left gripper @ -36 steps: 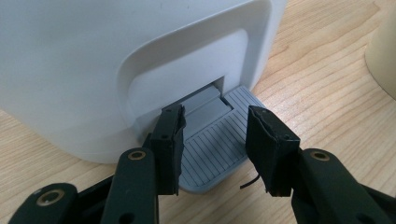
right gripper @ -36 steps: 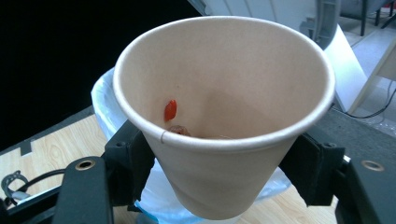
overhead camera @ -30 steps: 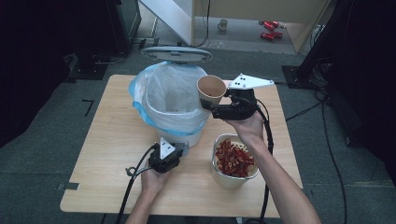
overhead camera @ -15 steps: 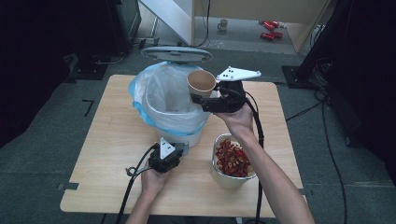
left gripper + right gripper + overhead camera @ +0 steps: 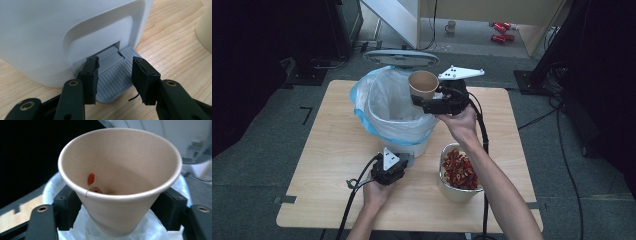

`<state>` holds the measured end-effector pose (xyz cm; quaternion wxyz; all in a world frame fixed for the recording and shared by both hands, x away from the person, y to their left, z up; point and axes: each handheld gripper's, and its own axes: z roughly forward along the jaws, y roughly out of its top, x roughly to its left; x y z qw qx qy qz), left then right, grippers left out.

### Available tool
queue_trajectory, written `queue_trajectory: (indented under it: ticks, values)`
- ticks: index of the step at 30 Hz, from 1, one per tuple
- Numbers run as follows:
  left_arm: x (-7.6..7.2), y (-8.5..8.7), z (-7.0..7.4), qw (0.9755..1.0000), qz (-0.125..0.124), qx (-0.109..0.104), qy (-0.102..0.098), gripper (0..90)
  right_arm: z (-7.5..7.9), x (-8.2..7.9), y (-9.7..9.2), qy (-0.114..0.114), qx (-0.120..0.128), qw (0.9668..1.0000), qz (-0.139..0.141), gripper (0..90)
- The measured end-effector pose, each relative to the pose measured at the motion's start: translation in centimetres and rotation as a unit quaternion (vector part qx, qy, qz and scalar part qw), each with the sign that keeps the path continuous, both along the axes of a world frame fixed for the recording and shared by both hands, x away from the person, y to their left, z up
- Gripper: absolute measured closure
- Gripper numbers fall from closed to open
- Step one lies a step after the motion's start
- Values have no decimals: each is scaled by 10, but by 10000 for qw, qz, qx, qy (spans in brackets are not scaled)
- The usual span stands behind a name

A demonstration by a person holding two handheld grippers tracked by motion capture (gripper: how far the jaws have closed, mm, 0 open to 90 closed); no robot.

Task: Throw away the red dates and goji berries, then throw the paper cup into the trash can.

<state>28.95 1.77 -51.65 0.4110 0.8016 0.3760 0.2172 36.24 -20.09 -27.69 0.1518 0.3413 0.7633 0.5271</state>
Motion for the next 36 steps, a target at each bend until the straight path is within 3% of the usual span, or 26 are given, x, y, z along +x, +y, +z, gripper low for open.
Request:
queue_trajectory:
  ticks: [3,8,18,25,36]
  values:
    - [0,0,0,10000,-1,0,-1,573,-1,3,1,112,6,9999,12,140]
    - [0,0,0,10000,-1,-5,4,573,-5,2,-2,132,25,9999,28,130]
    - [0,0,0,10000,0,-6,-2,573,-1,-9,-20,10,124,9999,-26,164]
    - [0,0,0,10000,-1,-8,5,573,-2,-17,-34,-142,162,9996,-179,240]
    - [0,0,0,10000,6,-20,4,573,-13,-24,-60,-65,245,9991,-331,264]
